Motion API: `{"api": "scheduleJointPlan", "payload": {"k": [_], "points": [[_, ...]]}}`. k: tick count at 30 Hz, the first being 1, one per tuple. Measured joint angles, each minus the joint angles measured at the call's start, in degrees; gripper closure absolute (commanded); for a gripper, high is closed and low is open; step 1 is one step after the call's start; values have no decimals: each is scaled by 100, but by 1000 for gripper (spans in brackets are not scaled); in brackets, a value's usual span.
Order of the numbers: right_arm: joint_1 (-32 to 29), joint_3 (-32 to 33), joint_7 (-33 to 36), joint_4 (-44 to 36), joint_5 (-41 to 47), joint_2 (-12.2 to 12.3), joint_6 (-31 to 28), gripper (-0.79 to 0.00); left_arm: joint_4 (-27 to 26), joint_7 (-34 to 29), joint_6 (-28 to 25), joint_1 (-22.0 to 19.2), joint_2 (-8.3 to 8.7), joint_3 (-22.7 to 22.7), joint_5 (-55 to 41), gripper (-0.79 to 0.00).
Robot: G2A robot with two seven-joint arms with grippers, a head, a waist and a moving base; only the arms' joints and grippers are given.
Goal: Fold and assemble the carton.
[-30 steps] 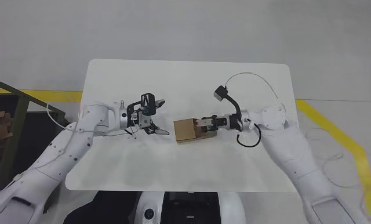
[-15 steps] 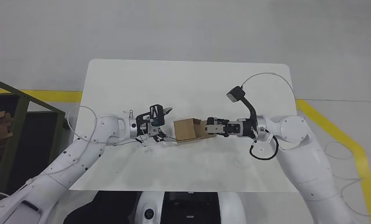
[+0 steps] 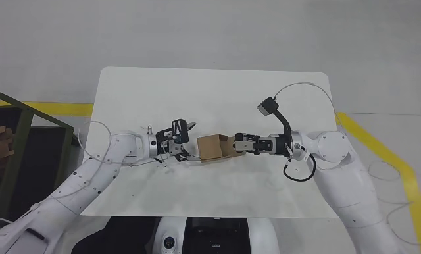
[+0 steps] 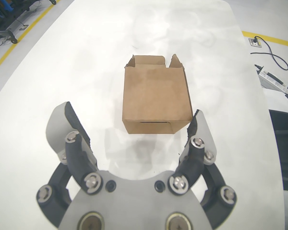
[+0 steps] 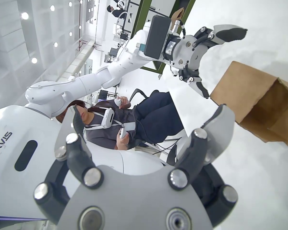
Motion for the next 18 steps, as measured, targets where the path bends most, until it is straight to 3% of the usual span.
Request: {"api": "scheduleJointPlan", "payload": {"k": [11,18], "points": [[0,0,0,0,0,0,0,-785,400,831,-43,203,-82,68,268,-785],[0,0,0,0,0,0,0,-785,806,1101,-35,-75,-293,344,303,-785]]}}
